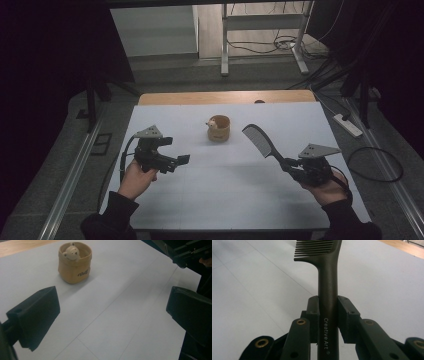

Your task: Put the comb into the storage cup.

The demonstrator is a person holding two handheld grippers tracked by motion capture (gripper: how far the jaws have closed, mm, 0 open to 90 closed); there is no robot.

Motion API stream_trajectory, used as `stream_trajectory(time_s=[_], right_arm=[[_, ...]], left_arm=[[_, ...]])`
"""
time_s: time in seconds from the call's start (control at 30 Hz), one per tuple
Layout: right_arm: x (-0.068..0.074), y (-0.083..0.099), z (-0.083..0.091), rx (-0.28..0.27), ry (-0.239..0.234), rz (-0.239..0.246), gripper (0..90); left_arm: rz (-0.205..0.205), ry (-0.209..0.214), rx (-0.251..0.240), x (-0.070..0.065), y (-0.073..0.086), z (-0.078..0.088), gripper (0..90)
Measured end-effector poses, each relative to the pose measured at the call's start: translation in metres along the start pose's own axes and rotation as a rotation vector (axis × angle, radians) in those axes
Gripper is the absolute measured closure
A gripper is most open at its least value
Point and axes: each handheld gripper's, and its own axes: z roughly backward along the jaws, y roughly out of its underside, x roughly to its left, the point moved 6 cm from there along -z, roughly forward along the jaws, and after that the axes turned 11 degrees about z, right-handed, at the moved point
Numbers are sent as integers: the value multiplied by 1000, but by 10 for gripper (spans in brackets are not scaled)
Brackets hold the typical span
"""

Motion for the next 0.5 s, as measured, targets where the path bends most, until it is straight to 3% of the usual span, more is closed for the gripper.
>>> stream_trajectory(time_s=[0.5], right_arm=[[13, -1, 8, -28, 1, 36, 724]], left_arm=[[-24, 31, 9, -8, -21, -18, 0]])
